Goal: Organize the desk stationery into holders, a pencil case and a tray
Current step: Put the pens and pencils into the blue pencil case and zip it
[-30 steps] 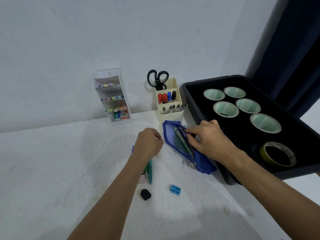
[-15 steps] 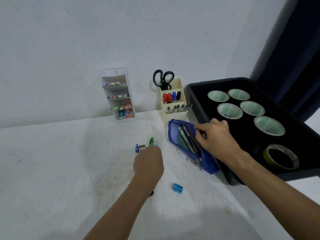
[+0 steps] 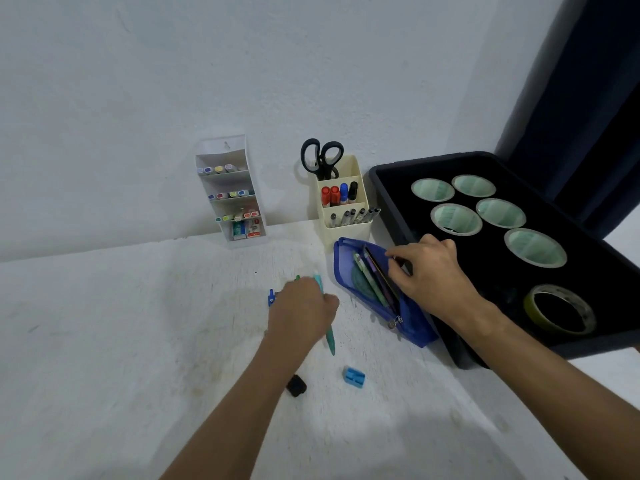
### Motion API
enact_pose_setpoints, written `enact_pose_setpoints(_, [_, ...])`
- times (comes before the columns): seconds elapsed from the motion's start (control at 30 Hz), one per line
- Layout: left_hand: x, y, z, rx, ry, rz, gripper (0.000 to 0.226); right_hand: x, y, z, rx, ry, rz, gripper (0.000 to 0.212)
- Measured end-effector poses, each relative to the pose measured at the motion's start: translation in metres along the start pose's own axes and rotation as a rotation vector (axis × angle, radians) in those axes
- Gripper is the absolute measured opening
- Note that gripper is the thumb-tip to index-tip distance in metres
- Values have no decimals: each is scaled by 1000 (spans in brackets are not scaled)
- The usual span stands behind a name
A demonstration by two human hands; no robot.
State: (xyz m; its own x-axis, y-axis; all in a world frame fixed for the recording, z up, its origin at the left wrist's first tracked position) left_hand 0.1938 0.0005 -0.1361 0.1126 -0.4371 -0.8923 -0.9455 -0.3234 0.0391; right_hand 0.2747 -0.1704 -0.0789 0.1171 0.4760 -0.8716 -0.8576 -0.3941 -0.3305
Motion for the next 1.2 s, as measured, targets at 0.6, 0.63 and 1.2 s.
enact_pose_setpoints(0.6, [48, -31, -60, -257, 744, 428, 13, -2, -1, -4, 2, -80, -27, 23])
enact_pose_setpoints(0.63, [50, -31, -60, -255, 739, 440, 11, -2, -1, -4, 3, -80, -23, 23])
enact_pose_setpoints(1.2, [49, -60, -51, -172, 599, 250, 9, 7, -5, -11, 7, -96, 2, 23])
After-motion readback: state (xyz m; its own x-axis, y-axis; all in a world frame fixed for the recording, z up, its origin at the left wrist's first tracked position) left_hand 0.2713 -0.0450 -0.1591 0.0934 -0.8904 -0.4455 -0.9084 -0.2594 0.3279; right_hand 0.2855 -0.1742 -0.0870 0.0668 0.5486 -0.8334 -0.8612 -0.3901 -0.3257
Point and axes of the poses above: each hand's wrist, its own y-axis away from the middle knuckle, its own x-axis out of the palm, z = x × y, the point moved 9 cm from there along -y, towards the middle knuckle, and after that the axes turned 7 degrees about x, right-handed, at the moved point
